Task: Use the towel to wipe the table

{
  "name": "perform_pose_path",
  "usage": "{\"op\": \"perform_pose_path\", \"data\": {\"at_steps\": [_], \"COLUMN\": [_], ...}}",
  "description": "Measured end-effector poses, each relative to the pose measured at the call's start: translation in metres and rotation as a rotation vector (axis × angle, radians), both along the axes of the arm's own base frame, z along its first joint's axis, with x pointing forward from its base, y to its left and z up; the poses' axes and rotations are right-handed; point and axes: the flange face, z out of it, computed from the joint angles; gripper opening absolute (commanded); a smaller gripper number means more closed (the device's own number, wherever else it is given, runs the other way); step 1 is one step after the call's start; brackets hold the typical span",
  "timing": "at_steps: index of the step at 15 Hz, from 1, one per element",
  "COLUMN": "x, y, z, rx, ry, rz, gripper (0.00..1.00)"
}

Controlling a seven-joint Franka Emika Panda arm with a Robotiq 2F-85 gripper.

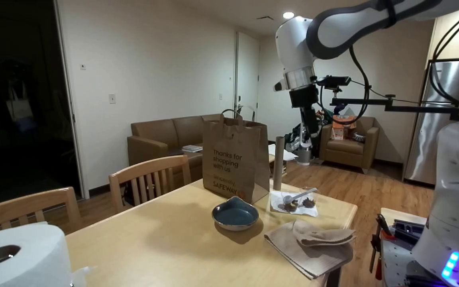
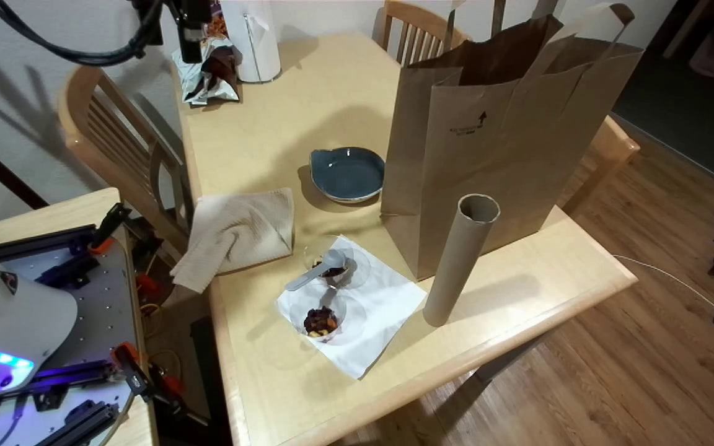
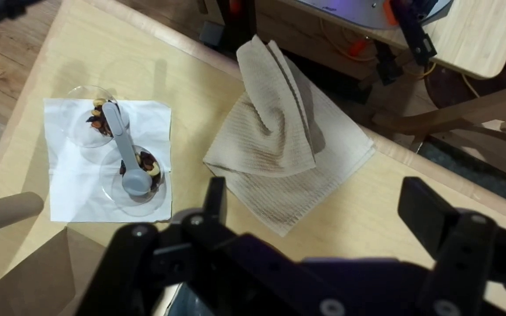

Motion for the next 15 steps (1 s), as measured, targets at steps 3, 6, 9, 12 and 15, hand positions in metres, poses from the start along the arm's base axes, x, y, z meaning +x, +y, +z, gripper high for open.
{"op": "perform_pose_path", "data": {"at_steps": [3, 6, 9, 12, 15], "x": [0.001, 0.007, 0.011, 0.013, 0.016], "y": [0.0, -0.008, -0.017, -0.019, -0.018], "z": [-0.003, -0.028, -0.071, -0.105, -0.11], "rx": [-0.019, -0.108, -0.176, -0.199, -0.196], "ry": [-0.003, -0.014, 0.02, 0.102, 0.109], "rz": [0.013, 0.106, 0.22, 0.263, 0.271], "gripper": [1.0, 1.0, 1.0, 1.0, 1.0]}}
